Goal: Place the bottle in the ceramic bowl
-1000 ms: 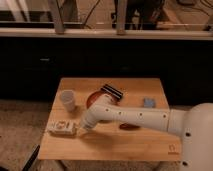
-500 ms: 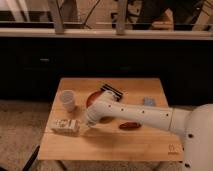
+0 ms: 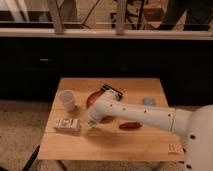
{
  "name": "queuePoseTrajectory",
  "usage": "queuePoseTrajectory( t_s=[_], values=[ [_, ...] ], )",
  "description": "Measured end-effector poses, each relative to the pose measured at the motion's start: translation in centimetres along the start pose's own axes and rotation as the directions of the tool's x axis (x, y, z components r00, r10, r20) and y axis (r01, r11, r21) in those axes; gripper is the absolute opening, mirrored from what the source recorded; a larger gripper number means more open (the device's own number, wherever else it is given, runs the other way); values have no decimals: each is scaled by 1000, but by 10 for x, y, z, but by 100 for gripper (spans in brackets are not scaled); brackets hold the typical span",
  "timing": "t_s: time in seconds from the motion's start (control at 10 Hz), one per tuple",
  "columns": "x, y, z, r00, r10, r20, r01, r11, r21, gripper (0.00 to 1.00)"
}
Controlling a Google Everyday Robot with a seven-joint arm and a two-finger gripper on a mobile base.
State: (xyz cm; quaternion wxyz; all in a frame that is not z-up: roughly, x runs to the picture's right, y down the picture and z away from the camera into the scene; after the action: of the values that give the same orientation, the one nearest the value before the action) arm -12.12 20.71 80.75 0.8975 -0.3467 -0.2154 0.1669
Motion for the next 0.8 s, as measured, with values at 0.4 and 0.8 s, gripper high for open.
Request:
queuePoseTrajectory(
  t_s=[0.4, 0.8],
  values=[
    [5, 0, 0, 1000, 15, -6, -15, 1000, -6, 59],
    [-2, 4, 7, 1000, 7, -12, -7, 1000, -23, 77]
  ],
)
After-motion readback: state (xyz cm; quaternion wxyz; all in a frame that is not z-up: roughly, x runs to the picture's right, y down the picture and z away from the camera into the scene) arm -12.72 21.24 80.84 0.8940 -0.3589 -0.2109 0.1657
